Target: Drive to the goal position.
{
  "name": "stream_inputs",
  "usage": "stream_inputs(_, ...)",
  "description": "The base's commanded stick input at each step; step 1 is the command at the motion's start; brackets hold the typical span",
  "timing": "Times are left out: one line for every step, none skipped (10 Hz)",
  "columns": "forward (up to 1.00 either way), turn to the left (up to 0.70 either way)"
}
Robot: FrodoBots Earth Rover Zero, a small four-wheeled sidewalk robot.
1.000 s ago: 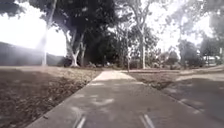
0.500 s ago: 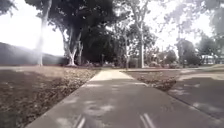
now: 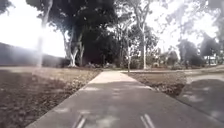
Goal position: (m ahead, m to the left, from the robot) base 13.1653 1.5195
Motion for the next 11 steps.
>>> stream_inputs(0.7,0.0)
stream_inputs(0.7,0.0)
stream_inputs(0.7,-0.08)
stream_inputs(0.7,-0.21)
stream_inputs(0.7,-0.18)
stream_inputs(0.7,-0.09)
stream_inputs(0.7,-0.01)
stream_inputs(0.7,0.0)
stream_inputs(0.7,0.0)
stream_inputs(0.7,0.0)
stream_inputs(0.7,0.0)
